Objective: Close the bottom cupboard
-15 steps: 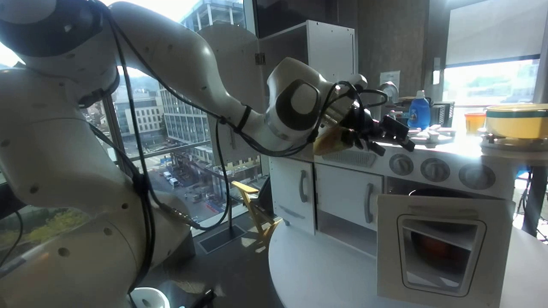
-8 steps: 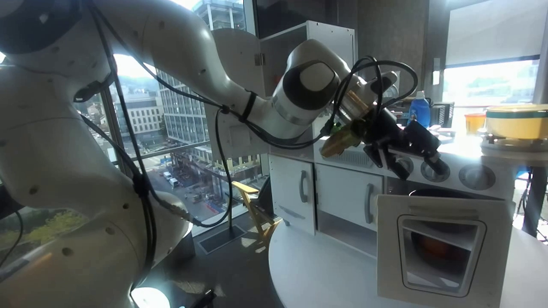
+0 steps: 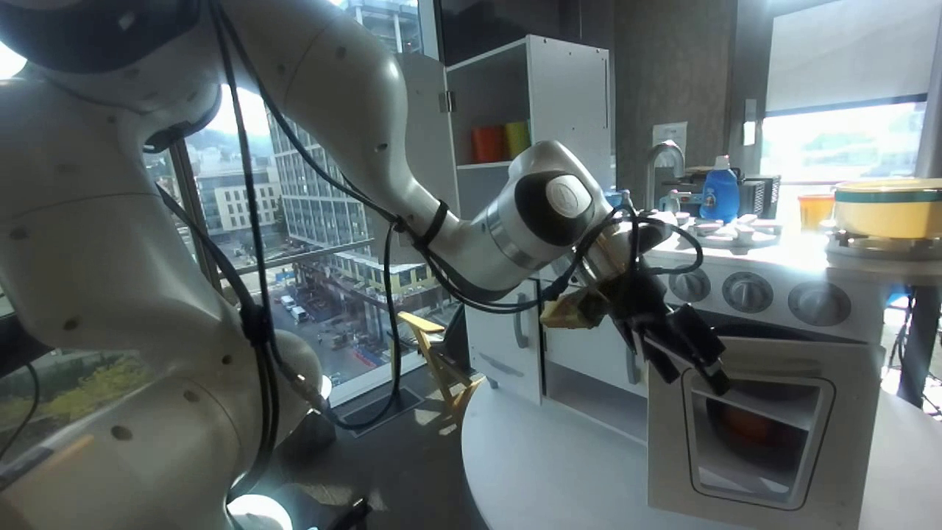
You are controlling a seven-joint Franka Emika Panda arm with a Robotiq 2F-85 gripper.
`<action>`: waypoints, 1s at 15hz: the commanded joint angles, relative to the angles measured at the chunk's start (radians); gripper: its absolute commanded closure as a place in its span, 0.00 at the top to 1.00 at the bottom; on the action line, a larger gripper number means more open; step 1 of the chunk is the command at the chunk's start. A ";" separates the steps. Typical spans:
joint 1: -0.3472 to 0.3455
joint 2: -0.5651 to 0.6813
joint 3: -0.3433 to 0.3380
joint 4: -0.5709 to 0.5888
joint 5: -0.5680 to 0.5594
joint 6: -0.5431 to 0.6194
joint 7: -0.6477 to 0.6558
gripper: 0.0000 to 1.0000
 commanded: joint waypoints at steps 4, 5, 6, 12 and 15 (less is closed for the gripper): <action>-0.117 0.030 0.152 -0.008 -0.119 0.260 0.419 1.00; -0.142 0.016 0.172 -0.010 -0.148 0.307 0.473 1.00; -0.172 -0.002 0.195 -0.009 -0.180 0.349 0.529 1.00; -0.402 -0.084 0.431 0.009 -0.333 0.464 0.782 1.00; -0.502 -0.150 0.564 0.017 -0.327 0.540 0.882 1.00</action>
